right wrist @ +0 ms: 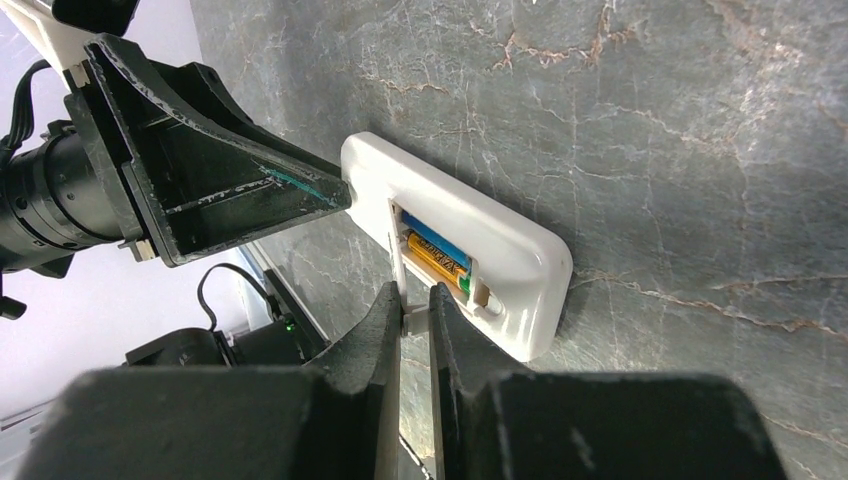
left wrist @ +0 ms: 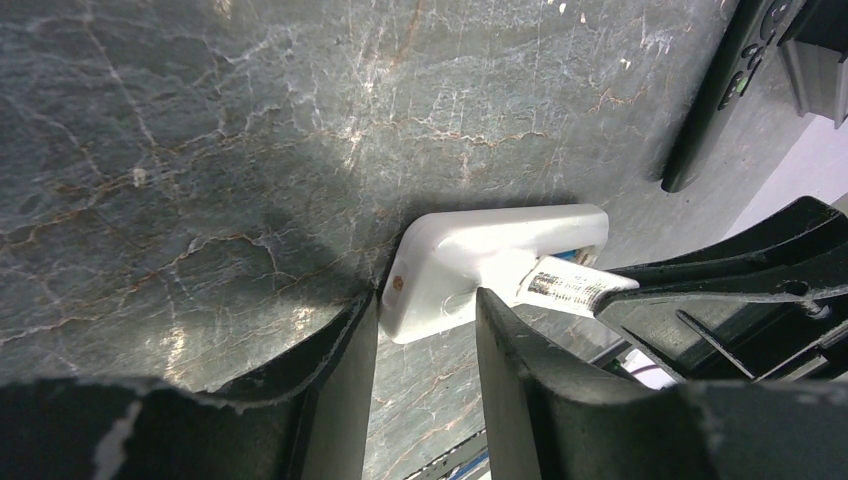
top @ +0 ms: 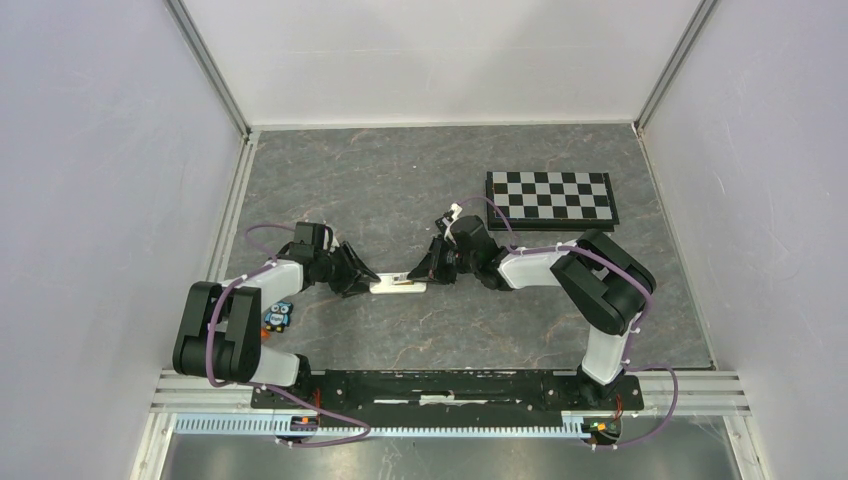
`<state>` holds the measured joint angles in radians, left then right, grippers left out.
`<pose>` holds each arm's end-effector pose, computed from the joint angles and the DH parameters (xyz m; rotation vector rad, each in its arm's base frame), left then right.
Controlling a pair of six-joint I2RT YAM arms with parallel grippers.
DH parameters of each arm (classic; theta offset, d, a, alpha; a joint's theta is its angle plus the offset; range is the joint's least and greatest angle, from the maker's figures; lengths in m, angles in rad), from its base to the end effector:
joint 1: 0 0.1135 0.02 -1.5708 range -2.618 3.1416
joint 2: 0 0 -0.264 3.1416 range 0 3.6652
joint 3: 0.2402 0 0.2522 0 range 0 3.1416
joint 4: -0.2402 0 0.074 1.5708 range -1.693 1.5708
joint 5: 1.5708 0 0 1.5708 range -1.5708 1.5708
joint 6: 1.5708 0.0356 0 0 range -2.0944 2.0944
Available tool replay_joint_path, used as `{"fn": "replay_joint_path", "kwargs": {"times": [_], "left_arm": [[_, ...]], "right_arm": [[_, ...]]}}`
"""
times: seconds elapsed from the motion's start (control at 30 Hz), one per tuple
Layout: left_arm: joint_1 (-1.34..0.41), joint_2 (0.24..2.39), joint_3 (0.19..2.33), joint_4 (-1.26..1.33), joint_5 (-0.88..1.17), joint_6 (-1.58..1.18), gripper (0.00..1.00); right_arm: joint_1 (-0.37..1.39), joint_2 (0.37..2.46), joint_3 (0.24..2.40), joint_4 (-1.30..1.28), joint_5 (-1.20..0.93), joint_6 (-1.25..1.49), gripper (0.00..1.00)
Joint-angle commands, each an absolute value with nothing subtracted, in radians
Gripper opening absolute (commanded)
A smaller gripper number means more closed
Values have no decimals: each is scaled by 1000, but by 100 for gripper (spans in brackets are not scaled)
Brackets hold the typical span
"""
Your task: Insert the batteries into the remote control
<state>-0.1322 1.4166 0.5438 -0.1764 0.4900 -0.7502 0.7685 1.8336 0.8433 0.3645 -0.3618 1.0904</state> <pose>0.2311 -0.0476 0.1339 -0.6565 2.6556 -0.9281 0.2501 0.2593 0.1337 0.1721 2.5365 1.3137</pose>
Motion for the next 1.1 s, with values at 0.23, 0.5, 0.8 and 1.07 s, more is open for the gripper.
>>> {"fn": "replay_joint_path", "kwargs": {"times": [0.23, 0.5, 0.8, 1.07], "left_arm": [[-141, 1435, 529, -163, 495, -723, 46], [-140, 1437, 528, -164, 494, -721, 46], [-141, 1433, 531, -166, 503, -721, 46], [-141, 1433, 527, -160, 512, -723, 46]], "right_arm": [[783, 1800, 821, 394, -407, 1121, 0], [781, 1782, 798, 408, -414, 1143, 0], [773, 1808, 808, 407, -409, 1142, 0], [774, 1822, 824, 397, -366, 1142, 0]]}}
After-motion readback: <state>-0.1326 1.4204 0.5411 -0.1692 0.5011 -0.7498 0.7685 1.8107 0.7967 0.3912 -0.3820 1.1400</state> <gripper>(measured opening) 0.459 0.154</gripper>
